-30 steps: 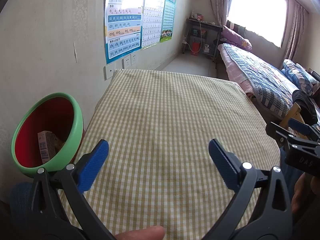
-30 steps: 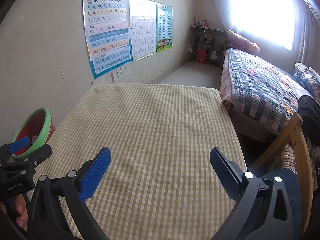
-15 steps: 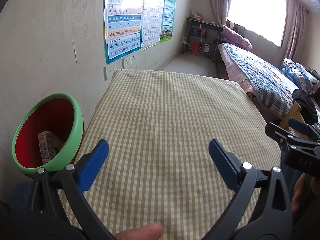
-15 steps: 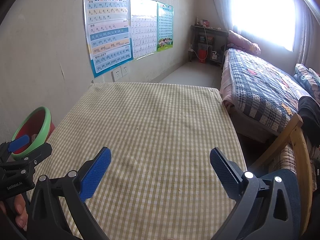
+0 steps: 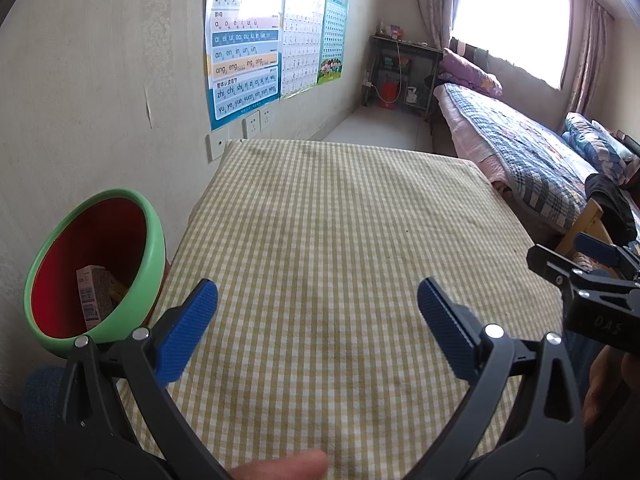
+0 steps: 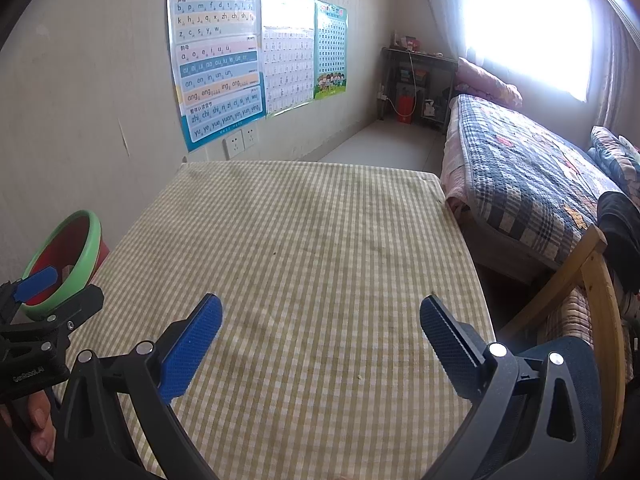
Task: Collect trash
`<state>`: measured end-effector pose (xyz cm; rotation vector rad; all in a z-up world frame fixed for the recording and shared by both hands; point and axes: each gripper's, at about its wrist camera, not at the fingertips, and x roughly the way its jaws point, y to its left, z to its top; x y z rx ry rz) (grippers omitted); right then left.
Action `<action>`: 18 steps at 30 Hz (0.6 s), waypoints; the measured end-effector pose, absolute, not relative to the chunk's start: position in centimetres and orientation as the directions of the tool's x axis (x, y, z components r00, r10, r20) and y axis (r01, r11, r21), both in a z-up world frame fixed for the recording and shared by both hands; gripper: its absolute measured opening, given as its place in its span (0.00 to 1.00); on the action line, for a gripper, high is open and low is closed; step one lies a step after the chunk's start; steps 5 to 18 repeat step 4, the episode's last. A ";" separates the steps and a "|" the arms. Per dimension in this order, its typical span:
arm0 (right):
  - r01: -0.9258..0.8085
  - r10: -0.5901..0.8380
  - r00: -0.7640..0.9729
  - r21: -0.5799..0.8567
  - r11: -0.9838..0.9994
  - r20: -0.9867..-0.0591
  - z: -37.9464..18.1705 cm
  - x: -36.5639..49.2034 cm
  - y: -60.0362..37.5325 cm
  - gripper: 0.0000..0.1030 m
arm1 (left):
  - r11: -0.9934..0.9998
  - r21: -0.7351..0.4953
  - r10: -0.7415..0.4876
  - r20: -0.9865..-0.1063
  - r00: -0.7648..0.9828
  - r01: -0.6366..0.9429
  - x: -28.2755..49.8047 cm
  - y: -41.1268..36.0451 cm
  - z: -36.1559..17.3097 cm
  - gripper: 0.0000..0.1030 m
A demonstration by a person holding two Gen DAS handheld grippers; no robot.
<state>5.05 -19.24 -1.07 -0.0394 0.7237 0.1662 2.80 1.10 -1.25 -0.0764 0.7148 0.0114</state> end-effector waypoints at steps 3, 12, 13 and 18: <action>-0.164 0.137 0.736 0.022 0.986 -0.663 -1.1 5.0 -19.3 0.93 | 0.998 -0.060 -0.013 -0.655 0.756 -0.035 2.7 1.0 -1.3 0.95; -0.164 0.137 0.736 0.022 0.986 -0.663 -1.1 5.1 -19.2 0.93 | 0.998 -0.059 -0.012 -0.655 0.756 -0.035 2.8 1.0 -1.3 0.95; -0.164 0.137 0.736 0.022 0.986 -0.663 -1.1 5.1 -19.2 0.93 | 0.998 -0.059 -0.012 -0.655 0.756 -0.035 2.8 1.0 -1.3 0.95; -0.164 0.137 0.736 0.022 0.986 -0.663 -1.1 5.1 -19.2 0.93 | 0.998 -0.059 -0.012 -0.655 0.756 -0.035 2.8 1.0 -1.3 0.95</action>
